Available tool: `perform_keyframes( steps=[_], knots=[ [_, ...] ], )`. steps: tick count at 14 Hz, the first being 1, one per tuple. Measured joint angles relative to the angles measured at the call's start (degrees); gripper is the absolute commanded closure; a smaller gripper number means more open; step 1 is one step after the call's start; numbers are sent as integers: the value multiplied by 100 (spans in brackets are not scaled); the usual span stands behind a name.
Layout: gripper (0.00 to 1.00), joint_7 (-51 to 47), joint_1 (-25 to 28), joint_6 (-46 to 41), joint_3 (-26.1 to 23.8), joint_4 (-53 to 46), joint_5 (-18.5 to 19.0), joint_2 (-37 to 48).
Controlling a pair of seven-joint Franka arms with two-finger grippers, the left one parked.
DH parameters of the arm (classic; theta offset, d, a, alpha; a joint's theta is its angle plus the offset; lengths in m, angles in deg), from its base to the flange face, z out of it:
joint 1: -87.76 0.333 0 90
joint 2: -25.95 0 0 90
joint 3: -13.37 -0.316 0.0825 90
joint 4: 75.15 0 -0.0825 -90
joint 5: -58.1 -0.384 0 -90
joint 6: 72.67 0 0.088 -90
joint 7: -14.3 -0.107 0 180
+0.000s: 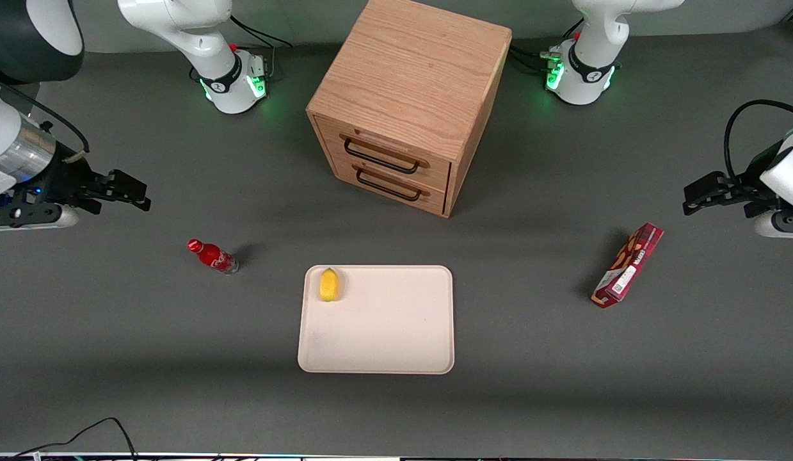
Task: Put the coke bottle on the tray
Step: 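Move the right gripper down toward the red Coca-Cola bottle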
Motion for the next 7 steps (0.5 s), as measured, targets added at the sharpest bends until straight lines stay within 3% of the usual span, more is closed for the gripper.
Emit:
perform_keyframes(
  steps=[7],
  knots=[
    [0,0,33,-347,44,-117,-10,-58]
  ],
)
